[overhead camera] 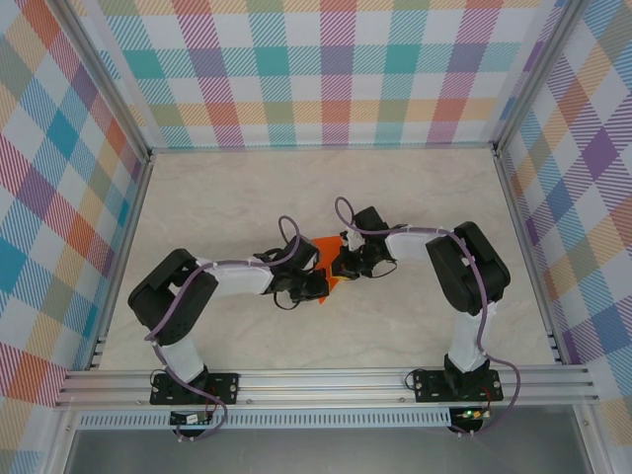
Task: Fold a paper plane with a square sheet of paper (pick it up from the middle)
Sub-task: Third fold the triangle at the center of the table.
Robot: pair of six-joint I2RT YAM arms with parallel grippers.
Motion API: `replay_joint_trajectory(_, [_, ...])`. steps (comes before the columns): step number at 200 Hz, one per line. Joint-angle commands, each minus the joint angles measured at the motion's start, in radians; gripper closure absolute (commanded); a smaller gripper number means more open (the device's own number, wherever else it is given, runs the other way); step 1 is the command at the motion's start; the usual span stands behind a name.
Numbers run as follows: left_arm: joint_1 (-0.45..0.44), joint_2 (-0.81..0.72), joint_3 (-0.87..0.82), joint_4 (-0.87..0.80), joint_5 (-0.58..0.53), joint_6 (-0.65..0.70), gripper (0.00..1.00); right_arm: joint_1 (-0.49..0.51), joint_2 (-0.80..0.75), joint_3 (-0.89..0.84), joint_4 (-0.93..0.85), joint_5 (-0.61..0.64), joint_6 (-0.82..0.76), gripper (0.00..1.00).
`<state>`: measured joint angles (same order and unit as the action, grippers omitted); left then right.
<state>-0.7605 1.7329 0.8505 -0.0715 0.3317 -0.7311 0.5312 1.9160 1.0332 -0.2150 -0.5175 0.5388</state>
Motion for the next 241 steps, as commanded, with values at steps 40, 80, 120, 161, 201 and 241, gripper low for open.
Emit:
replay_joint_trajectory(40, [-0.032, -0.132, -0.044, -0.297, -0.044, 0.081, 1.0, -0.002, 0.065, -0.033, -0.088, 0.154, 0.013, 1.0])
replay_joint_trajectory(80, [-0.029, -0.213, 0.006, -0.161, -0.099, 0.037, 1.0, 0.002, 0.013, -0.081, -0.054, 0.118, 0.072, 1.0])
replay_joint_trajectory(120, [-0.042, -0.145, -0.009, -0.003, -0.086, -0.049, 1.0, 0.012, -0.051, -0.134, 0.0, 0.099, 0.164, 1.0])
replay_joint_trajectory(161, [-0.058, -0.046, 0.013, -0.018, -0.109, -0.068, 1.0, 0.013, -0.109, -0.121, 0.035, 0.075, 0.169, 1.0])
replay_joint_trajectory(201, [-0.058, 0.004, 0.026, -0.065, -0.118, -0.071, 1.0, 0.027, -0.141, -0.13, 0.106, -0.013, 0.096, 1.0])
replay_joint_trajectory(241, [-0.058, 0.016, 0.043, -0.154, -0.141, -0.06, 1.0, 0.066, -0.101, -0.119, 0.084, -0.011, 0.055, 1.0])
